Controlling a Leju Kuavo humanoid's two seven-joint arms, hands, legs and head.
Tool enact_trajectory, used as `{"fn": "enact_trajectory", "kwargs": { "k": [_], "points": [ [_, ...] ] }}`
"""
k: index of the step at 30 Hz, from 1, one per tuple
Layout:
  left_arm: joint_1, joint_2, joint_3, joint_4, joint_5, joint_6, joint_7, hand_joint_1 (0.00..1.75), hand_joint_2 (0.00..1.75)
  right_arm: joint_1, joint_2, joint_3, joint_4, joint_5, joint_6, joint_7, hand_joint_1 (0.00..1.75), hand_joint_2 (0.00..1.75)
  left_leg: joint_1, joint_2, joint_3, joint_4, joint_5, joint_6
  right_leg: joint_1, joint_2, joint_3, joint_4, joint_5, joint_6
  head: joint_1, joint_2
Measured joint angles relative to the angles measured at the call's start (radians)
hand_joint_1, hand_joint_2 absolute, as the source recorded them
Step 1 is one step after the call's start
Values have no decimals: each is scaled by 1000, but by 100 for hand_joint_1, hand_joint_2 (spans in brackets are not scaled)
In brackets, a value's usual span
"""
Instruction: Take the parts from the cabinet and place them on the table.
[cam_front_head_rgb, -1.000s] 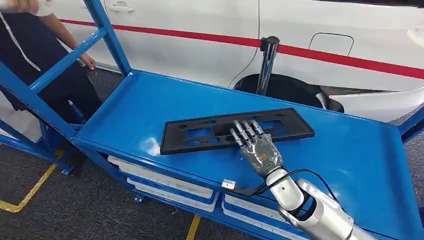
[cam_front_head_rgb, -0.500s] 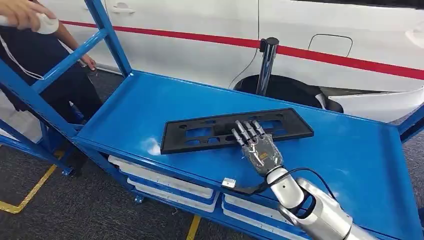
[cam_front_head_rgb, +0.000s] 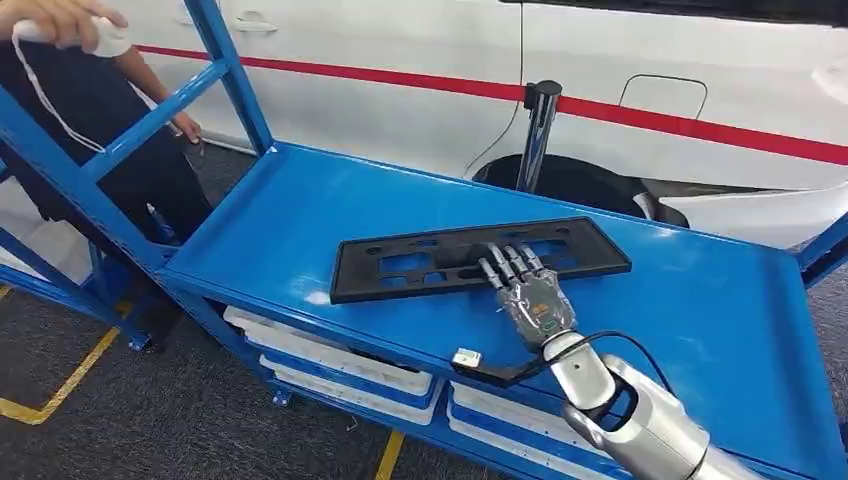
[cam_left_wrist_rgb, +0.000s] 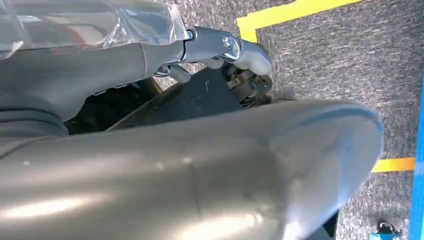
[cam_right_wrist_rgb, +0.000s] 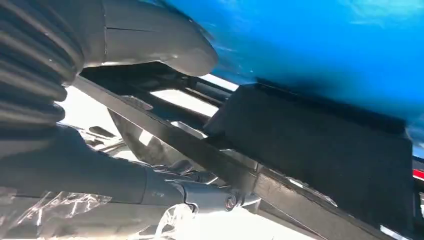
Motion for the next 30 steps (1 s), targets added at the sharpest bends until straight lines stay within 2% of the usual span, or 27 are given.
{"fn": "enact_trajectory", "kwargs": {
  "k": [4, 6, 20, 26, 30],
  "points": [
    [0, 1, 0, 0, 0, -5, 0, 0, 0, -1, 3, 1, 0, 3, 0, -3, 0, 175, -1, 0, 1, 0, 1, 1, -1, 0, 1, 0, 1, 1, 0, 0],
    [0, 1, 0, 0, -1, -5, 0, 0, 0, -3, 6, 5, 0, 6, 0, -3, 0, 175, -1, 0, 1, 0, 4, 4, -1, 0, 1, 0, 2, 1, 0, 0],
    [0, 1, 0, 0, -1, -5, -1, 0, 0, -13, 8, 7, -1, 11, 10, -4, 0, 175, -1, 0, 1, 0, 5, 3, -1, 0, 1, 0, 2, 1, 0, 0],
    [0, 1, 0, 0, -6, -5, 0, 0, 0, -22, 5, 4, -5, -17, -8, 11, 0, 175, -1, -1, 1, 0, 6, 3, -2, 0, 0, 0, 3, 1, 0, 0],
    [0, 1, 0, 0, -14, -8, 6, 0, 0, -36, 2, 0, -15, -49, 12, 15, 0, 175, -1, 0, -1, 0, 7, 2, -2, 0, -3, 0, 4, 1, 0, 0]
  ]
}}
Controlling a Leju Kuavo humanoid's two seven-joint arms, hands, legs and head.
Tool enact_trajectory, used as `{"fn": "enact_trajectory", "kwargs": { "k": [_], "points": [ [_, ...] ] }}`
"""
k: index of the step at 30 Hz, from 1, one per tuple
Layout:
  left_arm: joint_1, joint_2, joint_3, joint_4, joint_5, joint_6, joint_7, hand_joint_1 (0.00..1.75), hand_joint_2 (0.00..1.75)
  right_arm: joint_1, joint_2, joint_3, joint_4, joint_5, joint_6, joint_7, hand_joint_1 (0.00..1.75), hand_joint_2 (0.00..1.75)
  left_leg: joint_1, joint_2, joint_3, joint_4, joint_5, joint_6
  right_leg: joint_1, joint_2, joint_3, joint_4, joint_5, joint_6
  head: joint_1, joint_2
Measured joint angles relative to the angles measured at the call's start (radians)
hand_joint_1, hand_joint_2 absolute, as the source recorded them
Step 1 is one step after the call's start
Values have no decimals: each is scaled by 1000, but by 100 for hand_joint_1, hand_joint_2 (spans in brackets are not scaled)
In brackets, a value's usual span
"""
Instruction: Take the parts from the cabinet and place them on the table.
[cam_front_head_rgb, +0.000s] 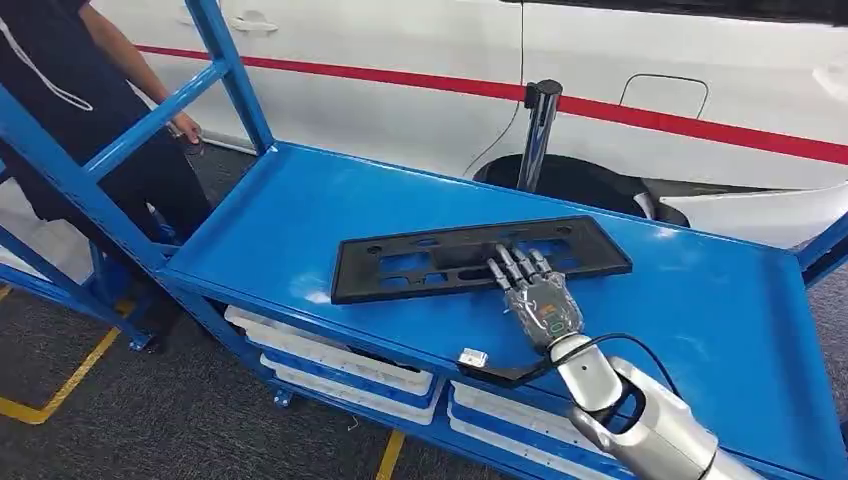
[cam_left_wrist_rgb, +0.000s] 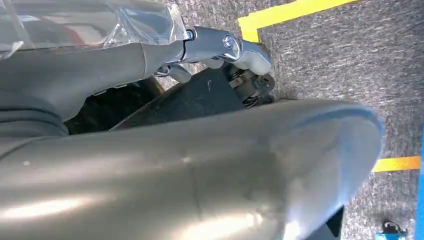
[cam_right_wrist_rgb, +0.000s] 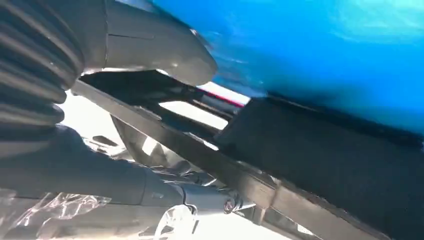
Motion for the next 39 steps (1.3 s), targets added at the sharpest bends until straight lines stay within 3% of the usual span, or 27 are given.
{"fn": "enact_trajectory", "kwargs": {
  "k": [8, 25, 26, 27, 39],
  "points": [
    [-1, 0, 0, 0, -4, -6, 4, 0, 0, -77, -27, -45, 13, -145, 77, 99, 0, 175, -1, 2, -5, 1, 2, 1, 0, 0, -7, 0, 5, -1, 0, 0],
    [-3, -3, 0, 0, 1, -11, 2, 0, 0, -116, -61, -57, 22, -233, 88, 142, 0, 175, 4, 2, -12, 0, 2, 1, 1, 1, -15, 0, 3, -3, 0, 0],
    [-3, -3, 0, 0, 1, -10, 2, 0, 0, -116, -61, -57, 22, -236, 83, 143, 12, 175, 4, 2, -13, 0, 2, 1, 1, 1, -15, 0, 3, -3, 0, 0],
    [-3, -3, 0, 0, 1, -9, 2, 0, 0, -116, -61, -56, 22, -241, 79, 145, 175, 175, 4, 2, -13, 0, 2, 1, 1, 1, -15, 0, 3, -3, 0, 0],
    [-3, -3, 0, 0, 3, 0, -1, 0, 0, -114, -65, -55, 23, -282, 11, 163, 175, 175, 4, 2, -12, 0, 2, 1, 1, 1, -15, 0, 2, -3, 0, 0]
  ]
}}
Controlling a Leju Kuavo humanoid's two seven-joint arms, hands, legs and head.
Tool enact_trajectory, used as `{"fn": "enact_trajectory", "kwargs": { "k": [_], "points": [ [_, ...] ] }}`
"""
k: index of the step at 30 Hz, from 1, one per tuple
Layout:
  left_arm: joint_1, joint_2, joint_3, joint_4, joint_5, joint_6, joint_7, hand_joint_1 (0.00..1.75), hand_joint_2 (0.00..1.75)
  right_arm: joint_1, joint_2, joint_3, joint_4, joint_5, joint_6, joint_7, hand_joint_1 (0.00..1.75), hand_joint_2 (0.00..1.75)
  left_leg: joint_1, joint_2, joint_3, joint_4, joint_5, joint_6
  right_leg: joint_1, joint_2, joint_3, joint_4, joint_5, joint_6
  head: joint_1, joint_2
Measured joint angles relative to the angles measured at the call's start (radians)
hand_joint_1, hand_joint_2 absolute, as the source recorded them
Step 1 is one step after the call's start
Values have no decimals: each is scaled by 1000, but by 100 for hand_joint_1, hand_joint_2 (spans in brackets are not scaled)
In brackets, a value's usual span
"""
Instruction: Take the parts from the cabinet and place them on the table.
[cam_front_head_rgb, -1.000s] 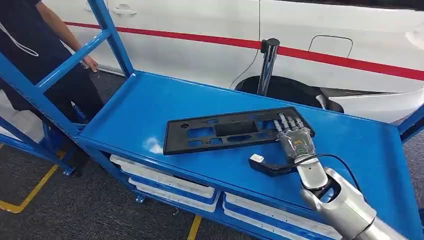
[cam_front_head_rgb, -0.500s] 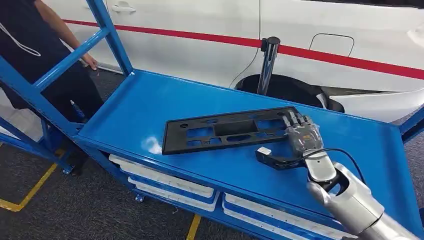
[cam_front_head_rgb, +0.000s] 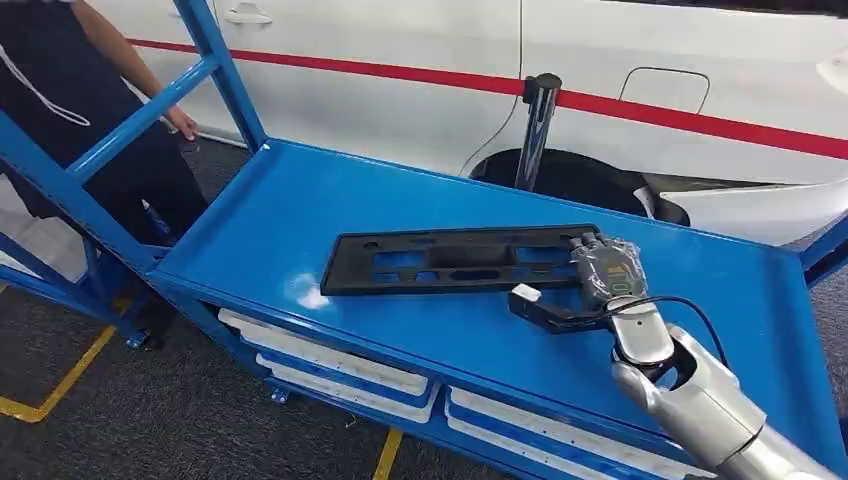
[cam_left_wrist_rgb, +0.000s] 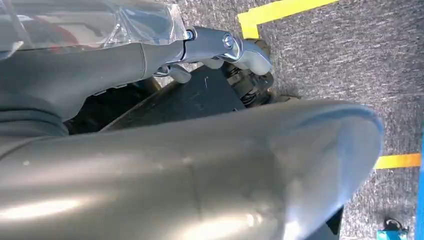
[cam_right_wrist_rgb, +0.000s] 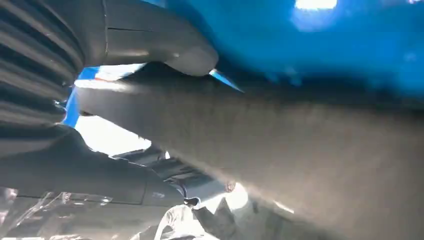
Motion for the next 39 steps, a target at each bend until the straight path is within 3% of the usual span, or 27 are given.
{"fn": "enact_trajectory", "kwargs": {
  "k": [6, 14, 23, 27, 39],
  "points": [
    [0, 0, 0, 0, -6, 3, 0, 0, 0, 7, 0, -5, 0, 0, -49, 1, 175, 175, 0, 0, 1, 0, -1, 0, 1, 0, 1, 0, 0, 0, 0, 0],
    [0, 0, 0, 0, -8, 18, 4, 0, 0, 72, 3, -37, 0, -41, -196, -16, 175, 175, 0, 0, 1, 0, -1, 0, 1, -1, 1, 0, 0, 0, 0, 0],
    [13, 0, 0, 0, 6, 34, 3, 0, 0, 206, 63, -79, -66, -201, -439, -126, 175, 175, 2, 0, 2, 0, -2, -2, 1, 0, 2, 0, -1, -1, 0, 0],
    [20, 1, 1, 0, 16, 39, -3, 0, 0, 276, 84, -110, -160, -396, -574, -224, 175, 175, 3, 0, 1, 0, -2, -2, 1, 0, 2, 0, -2, -2, 0, 0],
    [30, 3, 4, 0, 31, 40, -18, 0, 0, 349, 89, -188, -427, -537, -615, -262, 175, 175, 2, 0, 0, 0, -2, -3, 2, -1, 0, 0, -2, -2, 0, 0]
  ]
}}
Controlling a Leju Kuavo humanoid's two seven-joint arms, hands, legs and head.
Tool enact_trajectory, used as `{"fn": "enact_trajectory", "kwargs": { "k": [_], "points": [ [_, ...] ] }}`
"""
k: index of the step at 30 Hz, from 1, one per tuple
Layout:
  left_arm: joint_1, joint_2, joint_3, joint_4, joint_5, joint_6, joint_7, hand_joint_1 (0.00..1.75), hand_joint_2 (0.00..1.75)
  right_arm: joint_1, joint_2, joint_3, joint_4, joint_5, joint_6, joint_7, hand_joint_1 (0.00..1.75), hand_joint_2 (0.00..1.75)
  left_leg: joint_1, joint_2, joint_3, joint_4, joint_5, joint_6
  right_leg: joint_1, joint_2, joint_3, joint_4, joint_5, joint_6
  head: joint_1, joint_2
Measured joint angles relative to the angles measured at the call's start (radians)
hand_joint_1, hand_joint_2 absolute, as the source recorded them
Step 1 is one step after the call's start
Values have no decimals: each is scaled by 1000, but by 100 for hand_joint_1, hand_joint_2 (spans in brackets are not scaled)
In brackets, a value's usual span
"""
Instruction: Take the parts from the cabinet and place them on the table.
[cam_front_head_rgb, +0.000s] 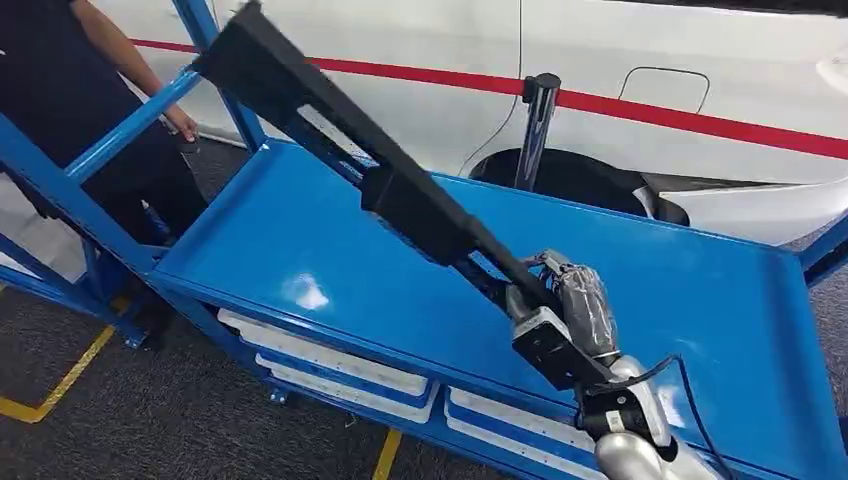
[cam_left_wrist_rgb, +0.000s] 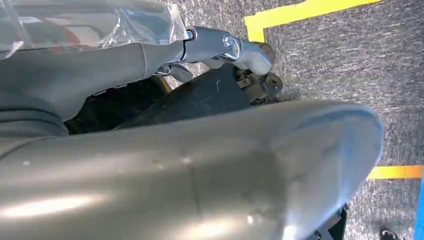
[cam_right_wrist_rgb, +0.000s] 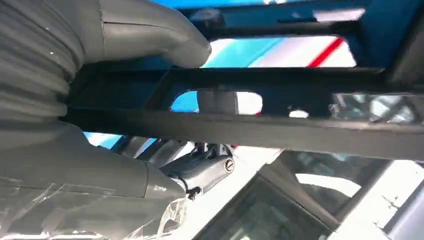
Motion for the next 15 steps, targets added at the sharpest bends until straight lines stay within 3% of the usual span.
{"fn": "enact_trajectory", "kwargs": {
  "k": [9, 15],
  "points": [
    [4, 0, 6, 0, 8, 1, -13, 0, 0, 32, -12, -41, -112, 10, -45, -3, 175, 175, 1, 0, -1, 0, 0, 0, 0, 0, -2, 0, 0, 0, 0, 0],
    [7, 0, 14, 0, 23, 16, -28, 0, 0, 50, -22, -76, -176, -56, -118, -25, 175, 175, 1, 0, -2, 0, 0, 0, 0, 0, -2, 0, 0, 0, 0, 0]
  ]
}}
